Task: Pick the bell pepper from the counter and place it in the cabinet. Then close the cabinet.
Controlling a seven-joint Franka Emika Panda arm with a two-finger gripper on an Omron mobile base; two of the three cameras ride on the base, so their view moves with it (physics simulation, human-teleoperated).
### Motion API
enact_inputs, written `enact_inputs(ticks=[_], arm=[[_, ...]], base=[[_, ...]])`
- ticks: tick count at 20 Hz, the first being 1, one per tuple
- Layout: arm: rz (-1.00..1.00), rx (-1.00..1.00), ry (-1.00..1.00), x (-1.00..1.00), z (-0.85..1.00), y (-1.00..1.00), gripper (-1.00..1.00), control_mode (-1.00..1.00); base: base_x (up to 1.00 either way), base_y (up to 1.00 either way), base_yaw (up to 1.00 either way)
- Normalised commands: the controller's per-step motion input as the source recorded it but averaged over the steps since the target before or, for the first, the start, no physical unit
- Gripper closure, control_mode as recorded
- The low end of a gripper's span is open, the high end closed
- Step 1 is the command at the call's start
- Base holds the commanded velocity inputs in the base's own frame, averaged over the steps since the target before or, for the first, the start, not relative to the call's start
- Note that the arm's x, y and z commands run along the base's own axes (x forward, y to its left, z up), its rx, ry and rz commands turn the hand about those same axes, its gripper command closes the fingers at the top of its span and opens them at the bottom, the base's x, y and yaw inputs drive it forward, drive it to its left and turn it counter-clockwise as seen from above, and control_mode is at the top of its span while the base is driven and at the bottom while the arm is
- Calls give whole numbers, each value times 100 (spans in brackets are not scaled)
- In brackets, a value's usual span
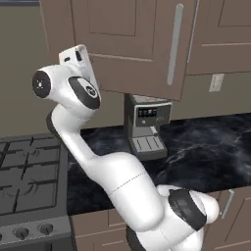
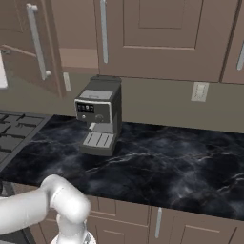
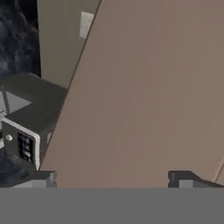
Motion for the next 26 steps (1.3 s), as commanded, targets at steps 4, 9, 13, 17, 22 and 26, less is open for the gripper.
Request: enact_inputs(ticks=[4, 9, 13, 17, 22, 26], arm=[[4, 15, -13, 100, -23, -100, -100, -100], [0, 22, 1, 100, -4, -100, -100, -100], [0, 26, 12, 100, 0, -100, -100, -100], [0, 24, 19, 100, -19, -100, -100, -100], [0, 23, 26, 100, -11, -100, -100, -100], [-2, 23, 19, 34, 36, -48, -100, -100]], base=[[0, 0, 0], [0, 0, 0], [0, 0, 0], [0, 0, 0], [0, 0, 0], [0, 0, 0]])
